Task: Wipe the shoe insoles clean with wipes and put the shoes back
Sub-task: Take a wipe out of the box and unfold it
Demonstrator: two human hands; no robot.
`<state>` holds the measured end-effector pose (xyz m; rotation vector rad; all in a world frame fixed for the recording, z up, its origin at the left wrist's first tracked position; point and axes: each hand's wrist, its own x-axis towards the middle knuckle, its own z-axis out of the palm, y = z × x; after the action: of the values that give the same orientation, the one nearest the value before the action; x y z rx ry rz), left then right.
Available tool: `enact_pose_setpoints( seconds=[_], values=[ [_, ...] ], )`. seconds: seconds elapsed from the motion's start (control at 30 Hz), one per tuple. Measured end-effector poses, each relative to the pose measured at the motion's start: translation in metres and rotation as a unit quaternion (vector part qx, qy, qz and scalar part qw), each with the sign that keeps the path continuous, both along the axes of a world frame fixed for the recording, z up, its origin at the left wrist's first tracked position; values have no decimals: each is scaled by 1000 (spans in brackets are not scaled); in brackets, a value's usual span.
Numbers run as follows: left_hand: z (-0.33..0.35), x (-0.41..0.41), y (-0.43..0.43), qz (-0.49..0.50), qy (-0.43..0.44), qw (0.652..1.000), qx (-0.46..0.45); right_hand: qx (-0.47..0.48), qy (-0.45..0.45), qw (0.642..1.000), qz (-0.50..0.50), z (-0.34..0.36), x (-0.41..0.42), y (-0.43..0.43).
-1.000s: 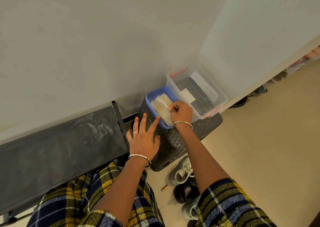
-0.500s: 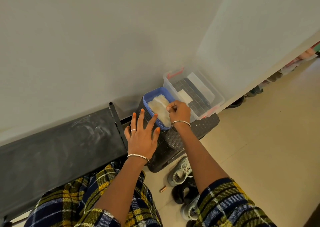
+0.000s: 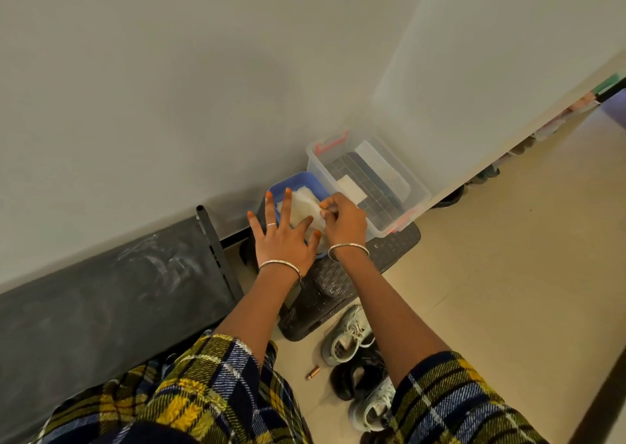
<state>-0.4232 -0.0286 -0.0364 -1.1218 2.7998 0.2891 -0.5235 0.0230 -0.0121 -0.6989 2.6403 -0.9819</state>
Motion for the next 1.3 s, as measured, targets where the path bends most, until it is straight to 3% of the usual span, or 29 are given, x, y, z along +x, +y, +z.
enact_pose_setpoints(
  seconds=[0.33, 0.57, 0.7, 0.8, 0.87, 1.0, 1.2, 1.3],
  values=[
    [1, 1, 3, -4, -2, 1000, -12, -98, 72, 990, -74, 23, 4, 11],
    [4, 0, -2, -49, -15, 999, -10, -78, 80, 993, -39, 41, -6, 15],
    [21, -4, 0, -19, 68, 996, 48, -102, 63, 991, -54, 55, -11, 15],
    [38, -4, 1, 65, 193, 972, 119, -115, 54, 990, -54, 66, -17, 15],
    [45, -6, -2, 111, 221, 956, 159, -117, 51, 991, -43, 70, -23, 16],
    [47, -13, -12, 118, 160, 964, 179, -119, 10, 992, -42, 70, -31, 19],
    [41, -24, -27, 90, 58, 967, 233, -84, 18, 996, -7, 66, -32, 21],
    [39, -31, -34, 105, 54, 960, 254, -78, 27, 997, -10, 64, -34, 18]
  ],
)
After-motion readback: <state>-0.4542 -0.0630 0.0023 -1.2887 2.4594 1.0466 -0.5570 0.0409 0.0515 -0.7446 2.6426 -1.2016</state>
